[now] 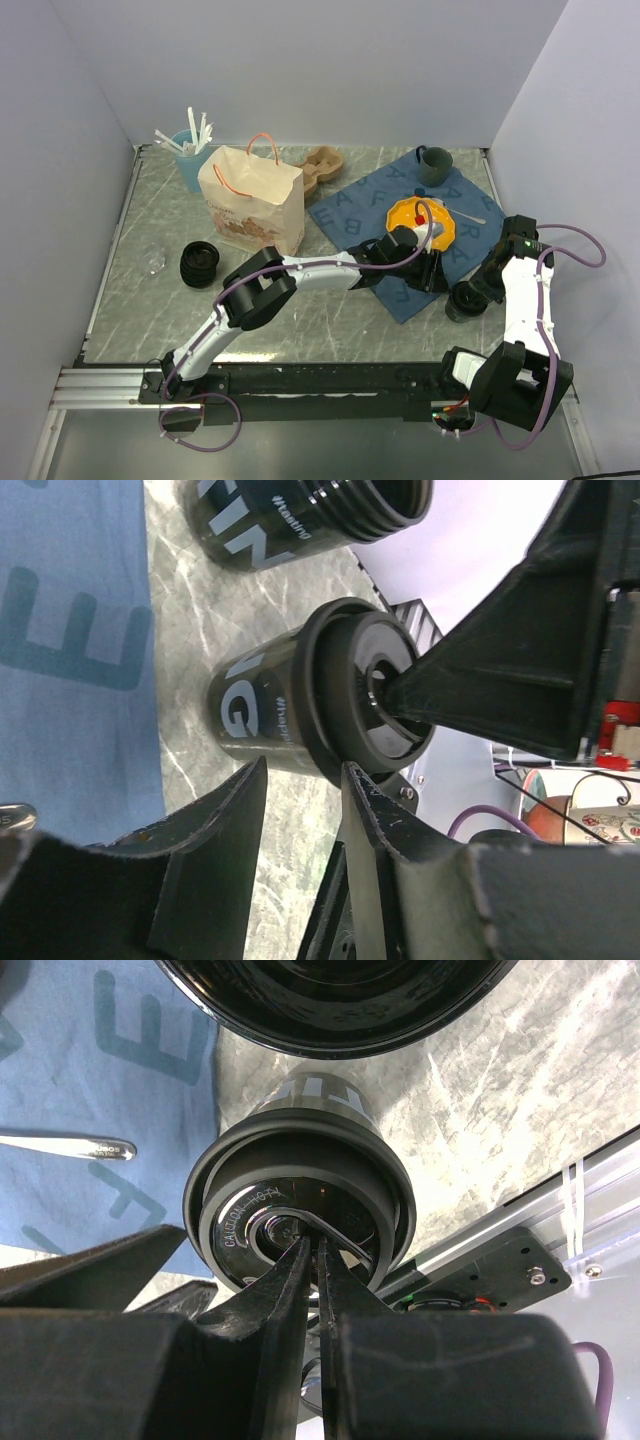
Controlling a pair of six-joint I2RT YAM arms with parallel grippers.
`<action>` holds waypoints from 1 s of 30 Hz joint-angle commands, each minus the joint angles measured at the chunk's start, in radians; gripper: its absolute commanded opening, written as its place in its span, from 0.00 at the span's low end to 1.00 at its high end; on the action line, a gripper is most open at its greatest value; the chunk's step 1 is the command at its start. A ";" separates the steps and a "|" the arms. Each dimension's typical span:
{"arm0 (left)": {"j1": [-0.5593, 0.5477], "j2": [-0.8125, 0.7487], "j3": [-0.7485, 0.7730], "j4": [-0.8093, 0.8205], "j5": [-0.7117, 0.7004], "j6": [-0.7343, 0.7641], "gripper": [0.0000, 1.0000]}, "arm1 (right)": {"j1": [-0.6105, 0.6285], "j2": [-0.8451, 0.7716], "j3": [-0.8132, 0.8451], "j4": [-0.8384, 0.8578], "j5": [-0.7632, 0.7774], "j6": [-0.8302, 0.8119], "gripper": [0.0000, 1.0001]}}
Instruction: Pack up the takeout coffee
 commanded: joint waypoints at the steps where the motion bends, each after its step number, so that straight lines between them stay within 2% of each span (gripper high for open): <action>1: -0.018 -0.067 0.021 0.031 0.001 0.013 0.41 | -0.005 0.037 -0.046 0.031 0.020 -0.003 0.15; 13: -0.033 -0.012 0.070 0.011 0.012 0.001 0.35 | -0.005 0.035 -0.046 0.030 0.018 -0.003 0.14; 23: -0.036 0.045 0.107 -0.111 -0.065 -0.032 0.16 | -0.005 0.047 -0.048 0.032 0.014 -0.005 0.14; 30: -0.033 0.093 0.107 -0.135 -0.043 -0.055 0.12 | -0.005 0.060 -0.048 0.032 0.011 -0.006 0.13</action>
